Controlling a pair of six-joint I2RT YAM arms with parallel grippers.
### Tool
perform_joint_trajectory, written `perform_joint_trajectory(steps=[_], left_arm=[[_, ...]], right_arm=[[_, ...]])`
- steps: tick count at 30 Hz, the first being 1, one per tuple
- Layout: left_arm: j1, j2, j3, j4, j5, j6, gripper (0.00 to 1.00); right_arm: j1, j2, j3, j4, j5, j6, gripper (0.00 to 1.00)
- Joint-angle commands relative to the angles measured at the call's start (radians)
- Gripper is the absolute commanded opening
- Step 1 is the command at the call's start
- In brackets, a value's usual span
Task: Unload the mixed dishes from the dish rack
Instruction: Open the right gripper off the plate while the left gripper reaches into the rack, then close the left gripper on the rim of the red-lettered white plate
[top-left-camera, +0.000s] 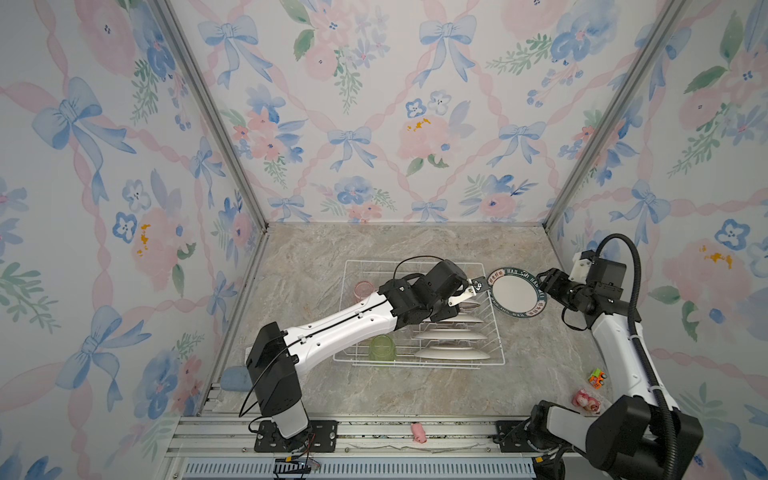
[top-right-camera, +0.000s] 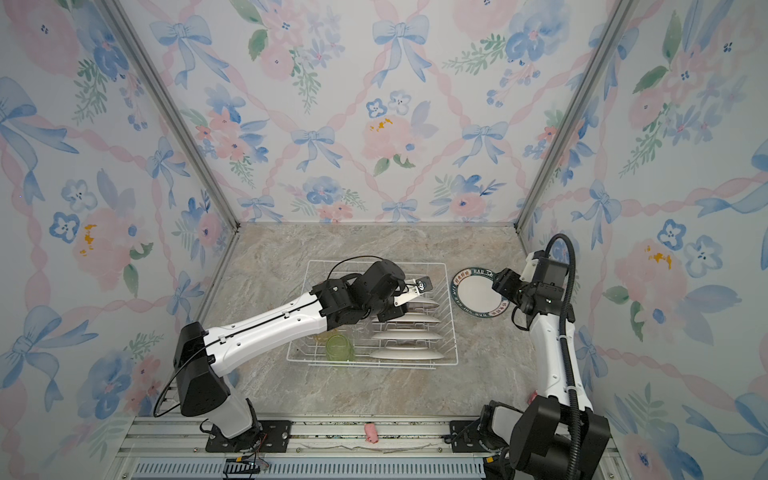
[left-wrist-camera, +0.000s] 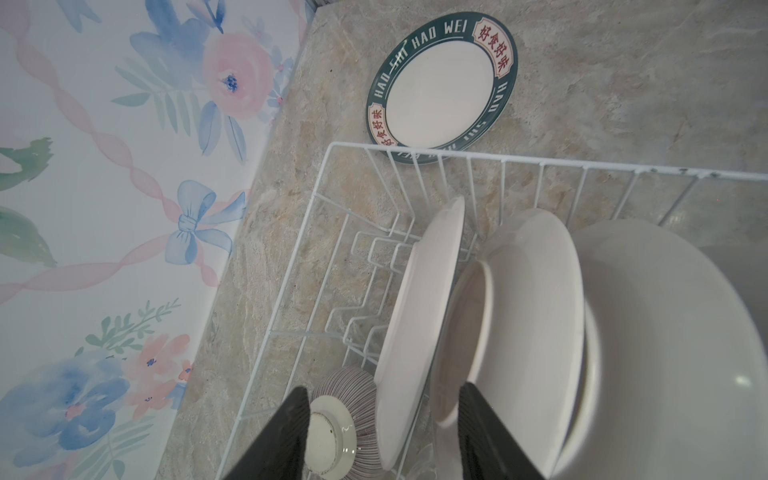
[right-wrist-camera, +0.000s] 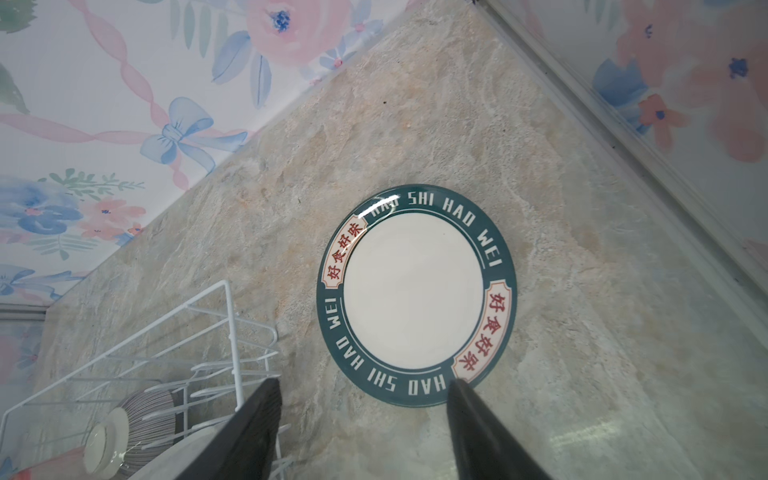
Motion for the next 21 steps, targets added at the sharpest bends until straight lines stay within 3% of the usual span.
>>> perform_joint_trajectory(steps=[1,21], left_arm=[[-0.002,0.062,0.056,-0.083,-0.026,0.047,0.54],[0.019,0.266,0.268,-0.207,-0.065,0.128,0.43]], right_arm=[[0.031,-0.026,0.041,-0.063,0.012,-0.016,0.67],[0.019,-0.058,0.032,-0.062,-0.008,-0.033,0.7]])
